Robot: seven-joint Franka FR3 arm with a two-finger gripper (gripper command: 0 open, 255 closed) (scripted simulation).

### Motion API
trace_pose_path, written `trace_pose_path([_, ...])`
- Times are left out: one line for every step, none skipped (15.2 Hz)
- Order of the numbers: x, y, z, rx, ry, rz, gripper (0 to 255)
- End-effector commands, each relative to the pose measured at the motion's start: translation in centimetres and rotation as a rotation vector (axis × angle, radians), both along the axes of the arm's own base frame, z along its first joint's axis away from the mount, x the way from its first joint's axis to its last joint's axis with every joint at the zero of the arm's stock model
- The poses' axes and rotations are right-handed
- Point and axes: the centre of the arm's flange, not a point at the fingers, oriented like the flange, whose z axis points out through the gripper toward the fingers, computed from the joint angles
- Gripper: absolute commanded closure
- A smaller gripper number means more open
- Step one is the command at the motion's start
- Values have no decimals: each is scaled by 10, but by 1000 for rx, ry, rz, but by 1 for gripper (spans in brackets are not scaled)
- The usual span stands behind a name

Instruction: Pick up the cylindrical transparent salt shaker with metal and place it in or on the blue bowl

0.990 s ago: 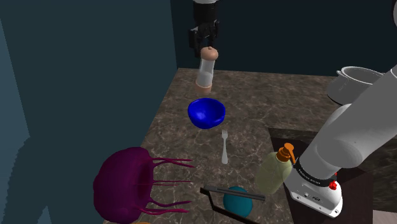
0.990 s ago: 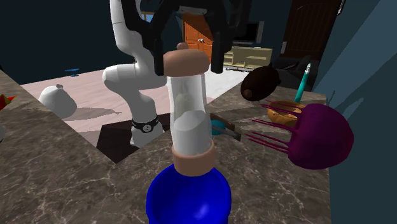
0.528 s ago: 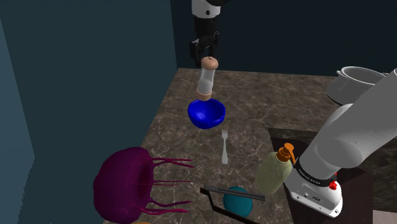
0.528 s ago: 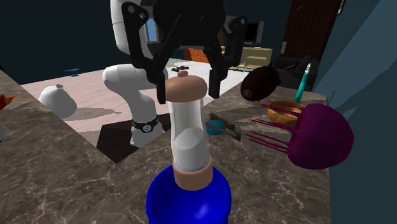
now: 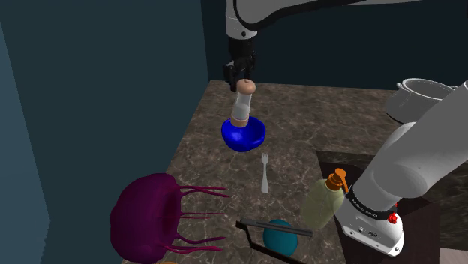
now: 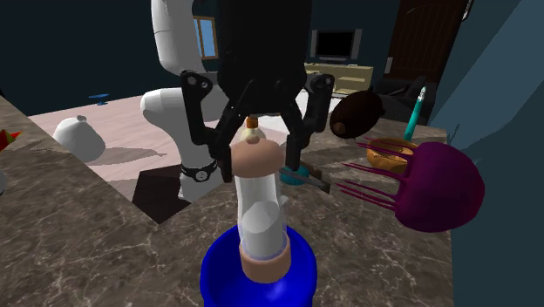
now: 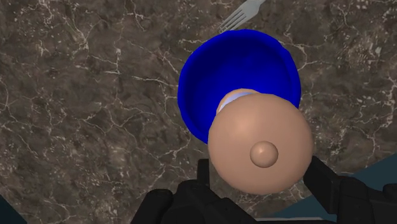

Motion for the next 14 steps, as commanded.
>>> trace_pose_path([-1,0,-10,0,-1,0,255])
trace_pose_path([-1,0,-15,0,-1,0,255])
trace_pose_path([-1,0,-21,0,-1,0,255])
trace_pose_path([-1,0,-29,0,-1,0,255])
trace_pose_path([-1,0,-29,0,-1,0,255])
trace_pose_path([-1,0,-29,0,-1,0,255])
trace_pose_path([-1,0,-29,0,-1,0,255])
trace_pose_path([-1,0,-29,0,-1,0,255])
trace_pose_path([-1,0,-29,0,-1,0,255])
trace_pose_path([-1,0,-29,0,-1,0,255])
trace_pose_path([-1,0,-29,0,-1,0,255])
trace_pose_path([-1,0,-29,0,-1,0,255])
trace_pose_path([-1,0,-29,0,-1,0,0])
trace_pose_path([-1,0,-29,0,-1,0,0])
